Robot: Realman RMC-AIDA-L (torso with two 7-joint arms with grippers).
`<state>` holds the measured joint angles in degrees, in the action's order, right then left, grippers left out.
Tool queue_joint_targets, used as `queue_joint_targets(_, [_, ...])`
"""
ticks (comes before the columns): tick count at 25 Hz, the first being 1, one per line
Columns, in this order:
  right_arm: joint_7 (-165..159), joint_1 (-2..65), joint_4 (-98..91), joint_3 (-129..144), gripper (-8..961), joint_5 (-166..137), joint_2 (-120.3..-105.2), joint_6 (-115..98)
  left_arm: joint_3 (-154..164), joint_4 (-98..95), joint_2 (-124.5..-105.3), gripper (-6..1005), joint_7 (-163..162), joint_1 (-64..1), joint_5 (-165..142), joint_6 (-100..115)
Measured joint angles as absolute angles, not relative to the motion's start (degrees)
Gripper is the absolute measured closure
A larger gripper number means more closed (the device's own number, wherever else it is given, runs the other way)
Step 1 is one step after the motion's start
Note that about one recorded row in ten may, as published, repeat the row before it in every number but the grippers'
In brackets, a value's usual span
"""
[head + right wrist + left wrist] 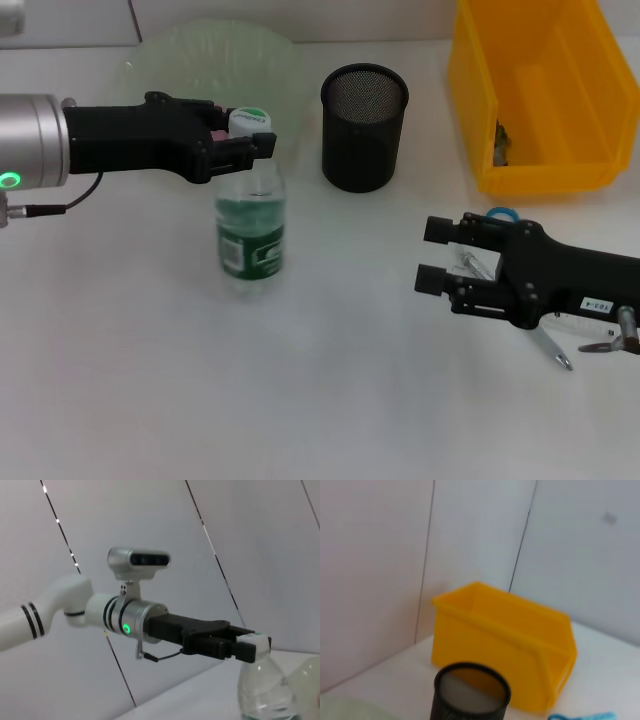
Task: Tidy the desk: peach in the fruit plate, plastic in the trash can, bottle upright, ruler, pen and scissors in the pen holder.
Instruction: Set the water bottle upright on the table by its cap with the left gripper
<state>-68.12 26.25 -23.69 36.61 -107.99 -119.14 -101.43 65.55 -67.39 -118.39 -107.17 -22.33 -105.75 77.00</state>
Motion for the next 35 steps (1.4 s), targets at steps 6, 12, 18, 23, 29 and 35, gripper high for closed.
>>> queue_joint_targets(6, [-68.2,27.3,-22.3,36.6,237,-107.7,-119.19,-101.3,64.7,-63.8,-118.40,495,-100.7,-20.7,-99.7,77.4])
queue_joint_targets(12, [-68.4,27.6,-20.8,36.7,237,-106.4,-119.26,-102.2,63.3,-53.2,-118.38,487,-85.2,-20.7,-89.1,78.0])
queue_joint_targets(18, [-68.4,27.4,-20.7,36.7,236,-106.3,-119.27,-102.3,62.3,-43.5,-118.37,479,-70.3,-20.9,-80.2,79.7])
queue_joint_targets(23, [-64.8,25.1,-19.8,36.6,236,-104.6,-119.31,-102.7,60.3,-39.2,-118.51,472,-65.2,-21.6,-79.3,79.8])
queue_joint_targets(29, [-63.5,22.7,-19.3,36.6,237,-103.1,-119.22,-100.0,59.5,-34.6,-118.48,464,-58.4,-22.1,-75.9,79.8])
queue_joint_targets(35, [-62.9,22.0,-19.2,36.6,236,-103.1,-119.29,-95.4,59.5,-33.6,-118.47,456,-57.9,-22.3,-75.4,78.5])
